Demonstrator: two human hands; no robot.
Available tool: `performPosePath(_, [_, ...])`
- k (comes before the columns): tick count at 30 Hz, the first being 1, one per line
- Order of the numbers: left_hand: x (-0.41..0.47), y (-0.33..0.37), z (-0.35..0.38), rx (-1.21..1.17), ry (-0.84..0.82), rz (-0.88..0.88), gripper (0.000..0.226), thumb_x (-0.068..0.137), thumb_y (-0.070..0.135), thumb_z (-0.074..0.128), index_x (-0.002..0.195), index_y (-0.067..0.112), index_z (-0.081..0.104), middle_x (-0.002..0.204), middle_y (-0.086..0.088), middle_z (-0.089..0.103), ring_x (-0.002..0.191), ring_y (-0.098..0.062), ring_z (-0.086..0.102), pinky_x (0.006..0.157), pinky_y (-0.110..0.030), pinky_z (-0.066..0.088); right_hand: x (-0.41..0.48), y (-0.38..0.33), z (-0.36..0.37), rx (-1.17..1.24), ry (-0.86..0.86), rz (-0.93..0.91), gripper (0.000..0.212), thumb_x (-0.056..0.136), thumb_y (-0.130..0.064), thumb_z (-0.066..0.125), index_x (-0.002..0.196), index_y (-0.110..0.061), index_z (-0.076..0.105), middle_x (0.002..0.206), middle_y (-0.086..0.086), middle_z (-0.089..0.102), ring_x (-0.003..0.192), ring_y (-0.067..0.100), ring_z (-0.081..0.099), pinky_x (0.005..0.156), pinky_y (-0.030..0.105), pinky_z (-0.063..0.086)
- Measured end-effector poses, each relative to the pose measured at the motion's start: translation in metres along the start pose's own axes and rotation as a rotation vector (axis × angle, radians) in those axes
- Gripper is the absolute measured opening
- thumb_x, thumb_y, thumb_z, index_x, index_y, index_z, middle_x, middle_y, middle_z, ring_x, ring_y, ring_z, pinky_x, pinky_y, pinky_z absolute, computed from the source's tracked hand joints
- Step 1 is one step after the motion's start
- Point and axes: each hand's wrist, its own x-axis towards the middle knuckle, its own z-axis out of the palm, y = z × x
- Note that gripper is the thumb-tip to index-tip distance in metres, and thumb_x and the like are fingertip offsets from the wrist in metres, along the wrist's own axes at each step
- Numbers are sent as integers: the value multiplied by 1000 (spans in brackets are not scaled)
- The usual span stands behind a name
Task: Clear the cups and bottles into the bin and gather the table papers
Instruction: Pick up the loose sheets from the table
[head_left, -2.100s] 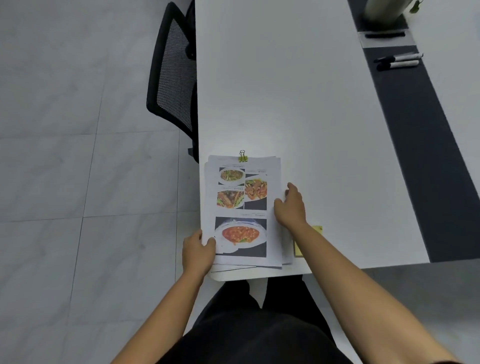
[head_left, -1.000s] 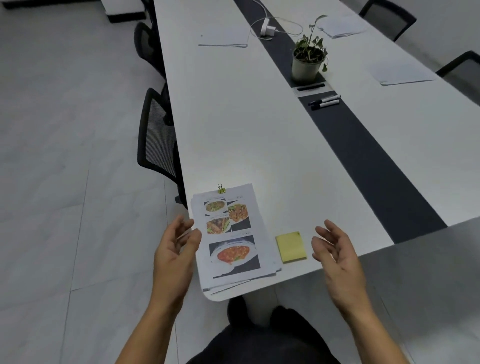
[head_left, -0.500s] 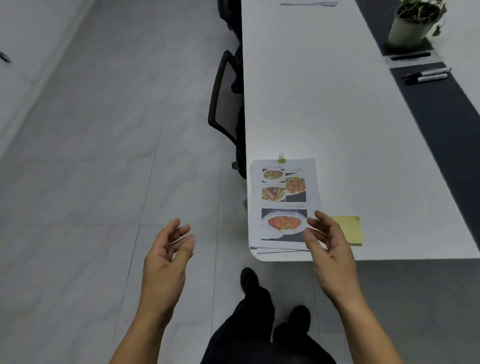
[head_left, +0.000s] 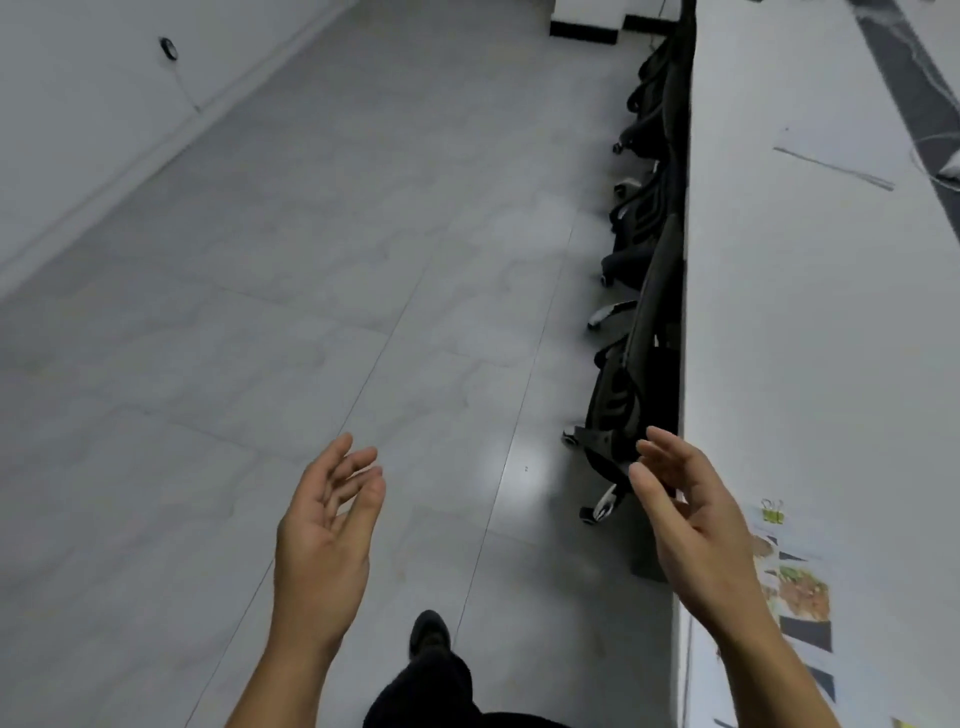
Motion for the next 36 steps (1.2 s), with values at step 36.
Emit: performPosePath(36, [765, 227, 494, 125, -580, 15, 39, 94, 10, 62, 124, 34, 58, 116, 8, 70, 108, -6, 66, 104, -49, 48, 798, -105, 37, 140, 544, 231, 37, 96, -21, 65, 131, -30, 59, 117, -14, 68, 103, -8, 63, 82, 7, 47])
